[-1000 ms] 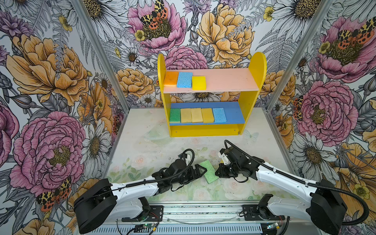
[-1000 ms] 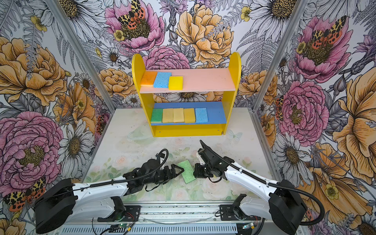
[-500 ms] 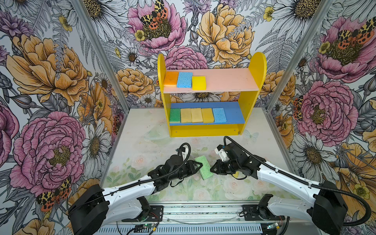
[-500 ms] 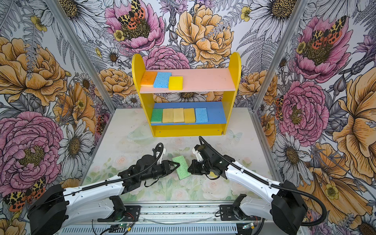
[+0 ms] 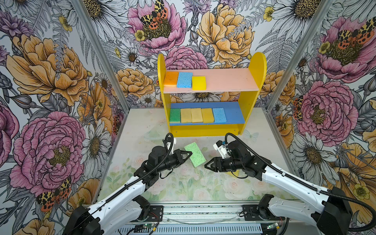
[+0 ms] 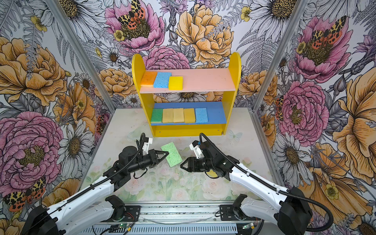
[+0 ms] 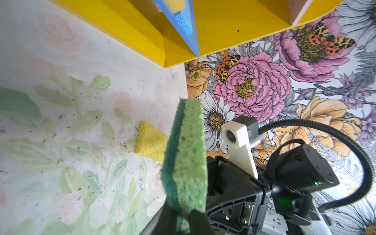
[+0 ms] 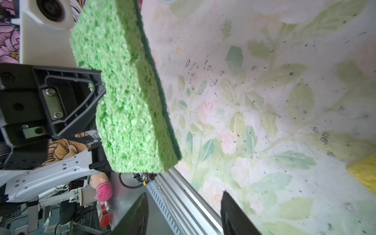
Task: Place and organize the cleaning sponges onto the shelf
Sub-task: 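Raise the green sponge toward the left gripper while the left gripper approaches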
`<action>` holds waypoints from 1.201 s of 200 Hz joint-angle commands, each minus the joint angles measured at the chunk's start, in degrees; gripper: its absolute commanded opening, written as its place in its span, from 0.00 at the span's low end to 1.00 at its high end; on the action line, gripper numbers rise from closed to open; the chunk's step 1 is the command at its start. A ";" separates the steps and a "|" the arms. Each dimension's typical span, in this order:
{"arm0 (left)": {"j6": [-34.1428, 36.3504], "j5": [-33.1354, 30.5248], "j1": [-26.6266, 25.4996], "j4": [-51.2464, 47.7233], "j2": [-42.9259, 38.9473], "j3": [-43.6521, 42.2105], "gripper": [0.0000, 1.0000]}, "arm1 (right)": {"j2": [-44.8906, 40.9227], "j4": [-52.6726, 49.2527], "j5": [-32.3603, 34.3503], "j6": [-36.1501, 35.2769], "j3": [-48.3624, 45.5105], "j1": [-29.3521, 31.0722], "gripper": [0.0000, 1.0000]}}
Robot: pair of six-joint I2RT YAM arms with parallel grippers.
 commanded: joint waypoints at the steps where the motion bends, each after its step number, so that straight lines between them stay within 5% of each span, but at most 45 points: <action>1: -0.82 6.71 0.34 4.96 -0.93 -0.98 0.04 | 0.38 6.32 -4.76 1.24 2.41 0.50 0.59; 62: -0.91 7.47 0.43 4.78 -2.11 -0.95 0.03 | 1.32 8.11 -4.26 2.65 4.08 0.32 0.56; 117: -0.74 7.48 1.82 3.76 -3.16 -1.50 0.04 | 0.92 7.99 -3.80 3.51 3.68 0.24 0.31; 171: -0.58 7.97 3.32 2.32 -4.11 -1.93 0.03 | -0.14 8.05 -4.08 3.99 2.68 0.06 0.40; 195: -0.66 8.05 3.33 2.55 -3.72 -1.96 0.04 | 0.12 8.04 -4.01 3.99 3.10 0.06 0.31; 231: -0.48 8.27 3.91 1.75 -3.86 -1.93 0.04 | 0.34 8.04 -3.73 3.91 3.82 0.02 0.05; 240: -0.26 8.27 4.36 0.66 -4.14 -1.70 0.17 | 0.22 7.94 -3.28 3.91 3.90 -0.09 0.01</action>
